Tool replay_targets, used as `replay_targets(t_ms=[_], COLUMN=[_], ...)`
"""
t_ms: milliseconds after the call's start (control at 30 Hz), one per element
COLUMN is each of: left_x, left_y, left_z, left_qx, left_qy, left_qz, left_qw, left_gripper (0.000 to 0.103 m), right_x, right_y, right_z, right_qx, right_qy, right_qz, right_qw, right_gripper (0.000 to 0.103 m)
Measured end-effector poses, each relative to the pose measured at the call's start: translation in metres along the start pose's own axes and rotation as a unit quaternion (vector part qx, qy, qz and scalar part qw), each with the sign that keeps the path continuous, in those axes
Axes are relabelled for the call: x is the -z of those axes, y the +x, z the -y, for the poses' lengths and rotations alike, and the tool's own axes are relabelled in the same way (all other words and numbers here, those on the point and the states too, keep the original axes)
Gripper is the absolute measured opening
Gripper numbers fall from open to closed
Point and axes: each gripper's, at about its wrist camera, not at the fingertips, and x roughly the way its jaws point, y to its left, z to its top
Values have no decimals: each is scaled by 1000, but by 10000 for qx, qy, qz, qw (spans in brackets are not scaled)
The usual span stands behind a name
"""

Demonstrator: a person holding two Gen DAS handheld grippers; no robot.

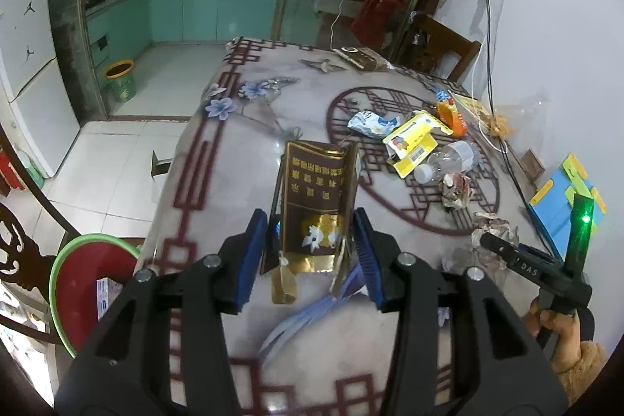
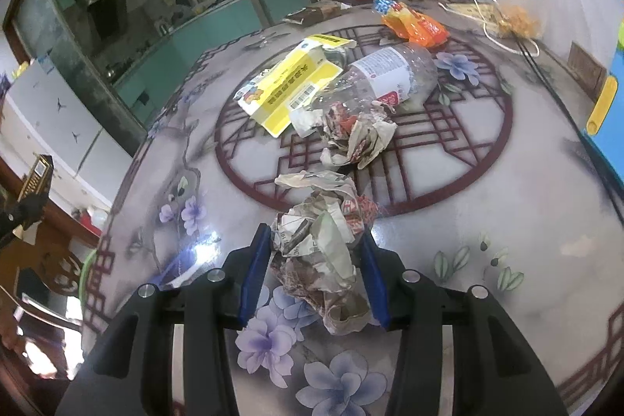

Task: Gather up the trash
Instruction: 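Carry the gold box and crumpled paper over to the red bucket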

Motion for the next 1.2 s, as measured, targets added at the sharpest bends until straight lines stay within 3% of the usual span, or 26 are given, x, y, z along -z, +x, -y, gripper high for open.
replay_targets(t_ms=[500,1200], left_x=[11,23], left_y=[-10,-36], left_z=[-16,-55], left_qx=[15,-276], left_qy=[24,-205], left_qz=[-37,201], left_qw=[10000,9992], left_gripper=[44,44], right_x=[15,17], right_y=[2,-25], right_z=[-32,-133], right_qx=[200,-633], right_qy=[-487,-1098], right_qz=[-23,217], right_qw=[9986,9917], right_gripper=[44,44])
